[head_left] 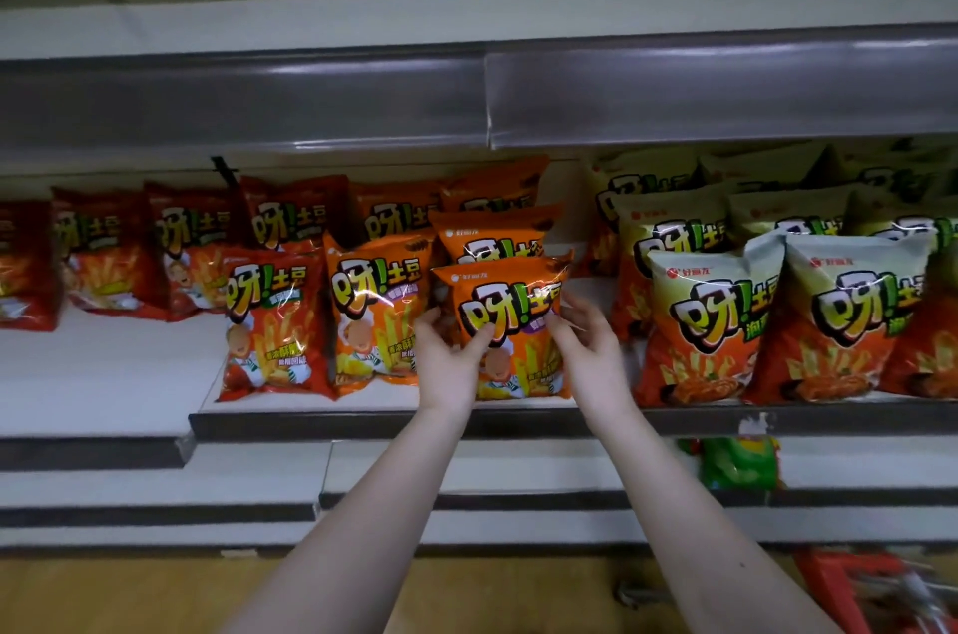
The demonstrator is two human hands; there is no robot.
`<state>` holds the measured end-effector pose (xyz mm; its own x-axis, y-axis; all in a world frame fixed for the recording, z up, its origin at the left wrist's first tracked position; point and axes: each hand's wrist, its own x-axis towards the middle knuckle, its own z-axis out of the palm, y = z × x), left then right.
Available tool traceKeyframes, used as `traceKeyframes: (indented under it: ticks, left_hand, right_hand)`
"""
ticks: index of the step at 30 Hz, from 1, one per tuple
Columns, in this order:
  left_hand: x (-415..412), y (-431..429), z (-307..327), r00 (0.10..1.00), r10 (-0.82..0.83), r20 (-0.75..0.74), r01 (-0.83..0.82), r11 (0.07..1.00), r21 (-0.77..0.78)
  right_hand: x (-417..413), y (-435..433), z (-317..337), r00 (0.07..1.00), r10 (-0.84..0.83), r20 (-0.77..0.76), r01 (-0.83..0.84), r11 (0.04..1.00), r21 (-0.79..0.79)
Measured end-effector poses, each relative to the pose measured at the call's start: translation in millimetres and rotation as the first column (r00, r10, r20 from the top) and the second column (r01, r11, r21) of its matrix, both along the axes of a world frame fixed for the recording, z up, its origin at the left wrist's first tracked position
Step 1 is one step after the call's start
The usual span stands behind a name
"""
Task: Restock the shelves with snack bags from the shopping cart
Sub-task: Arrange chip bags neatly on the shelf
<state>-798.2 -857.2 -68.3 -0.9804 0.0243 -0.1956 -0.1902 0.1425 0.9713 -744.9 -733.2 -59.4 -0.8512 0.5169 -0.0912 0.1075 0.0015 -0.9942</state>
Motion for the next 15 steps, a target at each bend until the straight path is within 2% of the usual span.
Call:
traceKeyframes:
  ticks: [4,6,10,15]
  left_hand:
    - [17.0,-5.5,10.9,0.978,0.133,-0.159,-0.138,0.99,-0.022]
    - [30.6,-5.6,22.6,0.96,0.133,-0.246,-0.136,0.991,0.004]
    - [74.9,0.9,53.7,0.94,-0.001,-0.342,0.056,0.987,0.149]
    - [158.9,12.4,80.4,0.886,-0.259,-0.384,0.367,0.898,0.241]
  right_hand:
    - [21.9,-1.8,11.7,0.999,-0.026,-0.03,0.027,0.998,0.065]
    - [40.3,-5.0,19.4,0.996,-0.052,-0.074,0.058,0.994,0.091]
    - [89.1,-15.0,34.9,0.973,-0.152,-0.175,0.169,0.982,0.086]
    - [179.6,-21.8,52.6,0.899,-0.349,-0.265,0.375,0.926,0.052]
